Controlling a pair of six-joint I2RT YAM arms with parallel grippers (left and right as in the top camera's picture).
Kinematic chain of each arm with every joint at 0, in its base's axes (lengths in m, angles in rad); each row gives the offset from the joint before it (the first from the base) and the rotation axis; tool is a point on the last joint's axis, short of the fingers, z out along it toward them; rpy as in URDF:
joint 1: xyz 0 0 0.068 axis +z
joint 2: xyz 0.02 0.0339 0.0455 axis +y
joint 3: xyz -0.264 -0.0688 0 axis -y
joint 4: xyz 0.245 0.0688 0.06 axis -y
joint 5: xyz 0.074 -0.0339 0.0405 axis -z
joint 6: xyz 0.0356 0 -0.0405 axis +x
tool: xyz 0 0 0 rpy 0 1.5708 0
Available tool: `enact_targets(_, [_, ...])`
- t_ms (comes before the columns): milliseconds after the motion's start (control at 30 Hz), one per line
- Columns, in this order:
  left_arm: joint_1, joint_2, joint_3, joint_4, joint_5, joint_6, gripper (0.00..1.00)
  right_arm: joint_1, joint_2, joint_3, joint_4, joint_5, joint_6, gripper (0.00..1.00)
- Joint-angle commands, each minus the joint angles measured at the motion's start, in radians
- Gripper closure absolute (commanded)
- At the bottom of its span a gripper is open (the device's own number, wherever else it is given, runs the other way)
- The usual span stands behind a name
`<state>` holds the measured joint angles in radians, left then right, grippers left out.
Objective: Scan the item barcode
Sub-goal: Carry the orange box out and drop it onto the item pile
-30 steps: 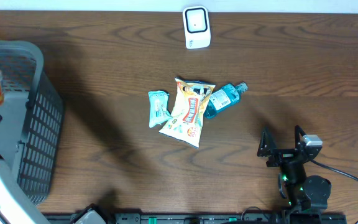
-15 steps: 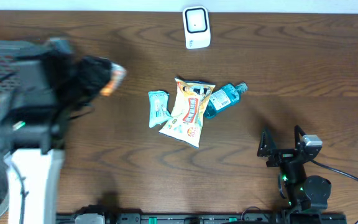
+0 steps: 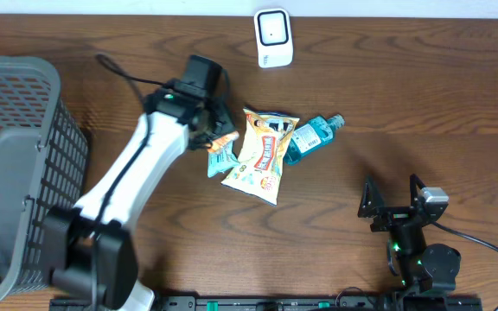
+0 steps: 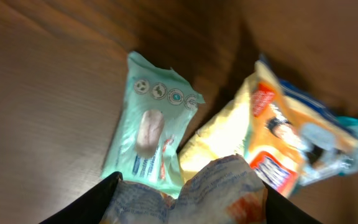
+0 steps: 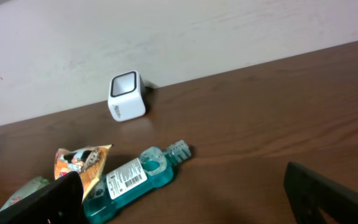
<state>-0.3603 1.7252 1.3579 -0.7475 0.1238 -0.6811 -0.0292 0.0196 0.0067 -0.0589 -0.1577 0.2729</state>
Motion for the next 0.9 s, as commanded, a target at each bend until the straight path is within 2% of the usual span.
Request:
enact_targets(0, [-0.013,0.074,-0.010,0.025,-0.022,-0.010,0.41,0.005,0.000,-0.001,-0.004,0.002,-0.016,0.01])
enact_targets(667, [-0.048,0.110,-0.011,0.050,-0.037,-0.009,0.40,0.005,0.000,-0.001,-0.004,0.002,-0.016,0.01])
enact_targets(733, [-0.057,0.110,-0.011,0.050,-0.042,-0.009,0.32,0.005,0.000,-0.001,-0.004,0.002,-0.016,0.01])
enact_targets(767, [-0.061,0.110,-0.011,0.049,-0.043,-0.009,0.19,0.005,0.000,-0.001,-0.004,0.002,-0.016,0.01])
enact_targets(800, [-0.064,0.110,-0.011,0.048,-0.043,-0.009,0.12,0.005,0.000,-0.001,-0.004,0.002,-0.016,0.01])
enact_targets(867, [-0.079,0.110,-0.011,0.046,-0.055,-0.009,0.11,0.005,0.000,-0.001,-0.004,0.002,-0.016,0.01])
